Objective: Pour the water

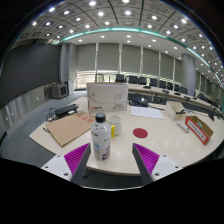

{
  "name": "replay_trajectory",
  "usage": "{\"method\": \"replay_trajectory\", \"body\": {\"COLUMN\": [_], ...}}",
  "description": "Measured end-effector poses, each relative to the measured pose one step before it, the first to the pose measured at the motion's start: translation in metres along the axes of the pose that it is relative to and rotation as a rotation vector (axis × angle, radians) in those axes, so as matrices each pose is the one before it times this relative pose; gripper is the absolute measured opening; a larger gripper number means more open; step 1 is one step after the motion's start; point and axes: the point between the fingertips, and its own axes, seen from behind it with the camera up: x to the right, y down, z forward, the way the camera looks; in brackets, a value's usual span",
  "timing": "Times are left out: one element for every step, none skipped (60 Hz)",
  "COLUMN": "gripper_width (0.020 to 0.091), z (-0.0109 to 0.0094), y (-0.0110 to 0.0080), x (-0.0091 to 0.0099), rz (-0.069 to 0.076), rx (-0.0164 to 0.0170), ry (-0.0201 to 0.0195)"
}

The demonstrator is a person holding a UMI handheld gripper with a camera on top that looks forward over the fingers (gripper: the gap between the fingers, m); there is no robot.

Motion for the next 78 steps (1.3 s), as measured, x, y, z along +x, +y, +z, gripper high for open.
{"method": "replay_trajectory", "body": {"gripper_width": [0.0862,0.0861,0.0863,0.0863,0.0861,0.0859,0.086,0.086,0.0859,0.086,0.086,0.086,0.0864,0.0859,0.0858,0.085,0.0845,0.0835,0.0818,0.0802,0.0778,0.0754,0.0726,0.0689,0.0648,0.0599,0.0568,0.0568,0.0563,0.0549,0.054,0.0525,0.0505,0.049,0.0477,0.0454,0.0439,0.0422,0.0412,0.0405,0.0392,0.0392,0.0391,0.038,0.038,0.0381,0.0381,0.0381,0.0379,0.038,0.038,0.038,0.0381,0.038,0.038,0.0381,0.038,0.038,0.0381,0.0381,0.0381,0.038,0.0379,0.0377,0.0377,0.0377,0.0377,0.0377,0.0377,0.0377,0.0377,0.0376,0.0378,0.0377,0.0377,0.0376,0.0376,0.0375], "z": [0.00607,0.00638,0.00696,0.00716,0.00683,0.00719,0.00702,0.00748,0.00762,0.00755,0.00684,0.00693,0.00658,0.00584,0.00596,0.00569,0.00572,0.0055,0.00493,0.00471,0.00412,0.00185,0.00378,0.00343,0.00292,0.00256,0.00167,0.00109,0.00089,0.00236,-0.0001,-0.00182,-0.0005,-0.00039,-0.00037,-0.0003,-0.00024,-0.00029,0.00099,-0.00045,-0.00027,-0.00025,-0.00043,-0.0007,-0.00068,-0.00079,-0.00067,0.00176,-0.00053,-0.00096,-0.00116,-0.00082,-0.00054,-0.0001,0.00055,0.00047,0.00112,0.00268,0.002,0.00202,0.00237,0.00251,0.00288,0.00317,0.00351,0.00345,0.00521,0.00293,0.00738,-0.00003,0.00776,0.00439,0.00417,0.00408,0.00441,0.00292,0.00701,0.00439], "y": [0.00164,0.00207,0.00207,0.00206,0.00182,0.00188,0.00174,0.00149,0.00139,0.0009,0.00053,0.00034,0.00033,0.00003,-0.0001,0.0001,0.00067,0.00151,0.00171,0.00186,0.00115,-0.00008,0.00071,0.0007,0.00065,0.00025,-0.00103,-0.00194,-0.00081,-0.00071,0.00048,-0.0006,-0.00041,-0.00016,0.00014,0.0002,0.00021,0.00013,0.00081,0.00062,0.00056,-0.00046,0.00009,-0.00076,-0.00166,-0.00198,-0.00216,-0.00298,-0.00337,-0.00375,-0.00483,-0.00488,-0.006,-0.00609,-0.00592,-0.00643,-0.00714,-0.00821,-0.00659,-0.00673,-0.00666,-0.00722,-0.00693,-0.00622,-0.00483,-0.0041,-0.00209,-0.00407,-0.00503,-0.00179,-0.00322,-0.00231,-0.00296,-0.00293,-0.00268,0.00375,-0.00118,-0.00175], "x": [-0.0051,-0.00444,-0.00388,-0.00329,-0.00292,-0.00294,-0.00269,-0.00265,-0.00225,-0.00186,-0.0016,-0.00107,-0.00087,-0.0004,-0.00024,-0.00002,-0.00019,-0.00009,0.0001,0.00028,0.00054,-0.00103,-0.0001,-0.00052,-0.0001,-0.00025,-0.0004,0.0009,0.00017,0.00078,-0.00143,-0.00163,-0.0006,0.00244,0.00162,0.00151,0.0015,0.00017,-0.00233,-0.00239,-0.00231,-0.00068,0.00104,-0.00129,-0.00156,-0.00134,-0.00175,-0.00302,-0.00125,-0.00204,-0.00095,-0.00289,-0.00258,-0.0032,-0.00466,-0.00526,-0.00507,-0.00713,-0.00146,-0.00681,-0.00687,-0.00594,-0.00538,-0.00571,-0.00711,-0.00765,-0.0167,-0.00598,0.00201,-0.01137,0.00122,-0.0045,-0.00285,-0.00177,-0.00146,-0.00813,0.00017,0.00008], "rz": [-0.0036,-0.0031,-0.0018,0.0002,0.0021,0.0037,0.0049,0.0068,0.0081,0.0085,0.0074,0.0063,0.0055,0.0043,0.003,0.0014,0.0002,-0.0005,0.001,0.0025,0.0032,0.0034,0.0025,0.0025,0.0016,-0.0001,0.0024,0.0012,0.0008,-0.0033,-0.005,-0.0059,-0.0057,-0.0037,-0.0007,-0.0001,0.0002,0.0002,-0.0003,0.0006,-0.001,0.0004,-0.0006,-0.0015,0.0005,0.0004,-0.0014,-0.0025,-0.002,-0.0006,0.0012,0.0035,0.0064,0.0085,0.0102,0.0131,0.0187,0.0249,0.0303,0.0308,0.0301,0.0313,0.0357,0.0417,0.0456,0.0489,0.0512,0.0582,0.0578,0.0584,0.0535,0.054,0.0554,0.0569,0.0565,0.0555,0.0529,0.0563], "rx": [0.00518,0.0032,0.00261,0.00305,0.00256,0.00146,0.00101,0.00144,0.00229,0.00334,0.00428,0.00437,0.00417,0.00571,0.00716,0.00765,0.0053,0.00218,-0.00066,-0.00044,0.00103,0.00228,0.00265,0.00224,0.00178,0.00331,0.00768,0.0091,0.00549,0.00307,0.00274,0.00417,0.0045,-0.00071,-0.00152,-0.00218,-0.00209,-0.00266,-0.00541,-0.00855,-0.00911,-0.00515,-0.00145,-0.00411,-0.0022,-0.00155,-0.00133,-0.00139,0.00213,0.00351,0.00287,0.00552,0.00748,0.00764,0.00521,0.0053,0.00767,0.00875,0.00862,0.00637,0.00666,0.00882,0.00858,0.00596,0.00293,0.00149,0.0031,0.00444,0.00444,-0.00131,-0.00088,-0.00033,0.00195,0.00372,0.00232,-0.00129,-0.0024,-0.00225], "ry": [0.00168,0.00318,0.00446,0.00545,0.0059,0.0048,0.00285,0.00266,0.00311,0.00322,0.00312,0.00304,0.00377,0.00469,0.00462,0.00394,0.0036,0.00364,0.00384,0.00492,0.00489,0.00143,0.00184,0.00052,0.00145,0.00196,0.00046,0.00614,0.00414,0.00237,-0.00021,0.00033,0.00335,0.00612,0.00842,0.00943,0.00946,0.00596,-0.00059,-0.00391,-0.00478,0.00155,0.00188,-0.00227,-0.00206,-0.00168,-0.00127,0.00081,0.0019,-0.00151,-0.00629,-0.00477,-0.00204,-0.00365,-0.0091,-0.01231,-0.01135,-0.00897,-0.01609,-0.01691,-0.01723,-0.01471,-0.01272,-0.01515,-0.0201,-0.02278,-0.0124,-0.01984,-0.02038,-0.01517,-0.02228,-0.0181,-0.01494,-0.0119,-0.01205,-0.01207,-0.01323,-0.01313]}}
